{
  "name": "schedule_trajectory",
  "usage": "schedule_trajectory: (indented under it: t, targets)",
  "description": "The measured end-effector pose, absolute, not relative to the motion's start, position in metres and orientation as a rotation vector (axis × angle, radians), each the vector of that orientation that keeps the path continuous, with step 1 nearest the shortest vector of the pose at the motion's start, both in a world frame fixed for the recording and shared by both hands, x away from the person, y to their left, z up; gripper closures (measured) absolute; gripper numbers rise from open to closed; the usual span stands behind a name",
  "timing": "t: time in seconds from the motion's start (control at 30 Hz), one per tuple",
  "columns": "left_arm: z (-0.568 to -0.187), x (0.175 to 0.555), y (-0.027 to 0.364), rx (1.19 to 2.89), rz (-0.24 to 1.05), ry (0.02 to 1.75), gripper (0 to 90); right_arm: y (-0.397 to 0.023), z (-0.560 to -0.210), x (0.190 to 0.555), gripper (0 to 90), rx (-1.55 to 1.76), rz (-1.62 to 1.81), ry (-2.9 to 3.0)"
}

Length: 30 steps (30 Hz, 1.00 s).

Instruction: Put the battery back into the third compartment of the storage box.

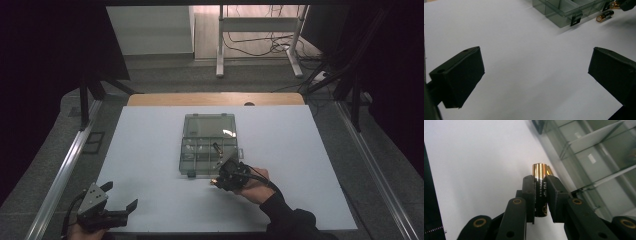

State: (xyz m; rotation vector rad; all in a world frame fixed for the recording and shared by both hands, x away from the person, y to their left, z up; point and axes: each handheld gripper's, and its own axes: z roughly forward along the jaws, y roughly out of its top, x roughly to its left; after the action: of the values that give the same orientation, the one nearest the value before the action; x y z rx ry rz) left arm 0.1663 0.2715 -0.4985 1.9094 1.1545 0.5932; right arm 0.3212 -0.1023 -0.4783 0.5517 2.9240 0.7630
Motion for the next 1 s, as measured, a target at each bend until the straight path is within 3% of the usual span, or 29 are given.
schedule_trajectory:
  t: [1.0]
  targets:
    - [-0.499, 0.167, 0.271, 1.912, 0.592, 1.153, 0.7, -0.097, -0.435, 0.378, 76.3, 0.74, 0.828, 2.794]
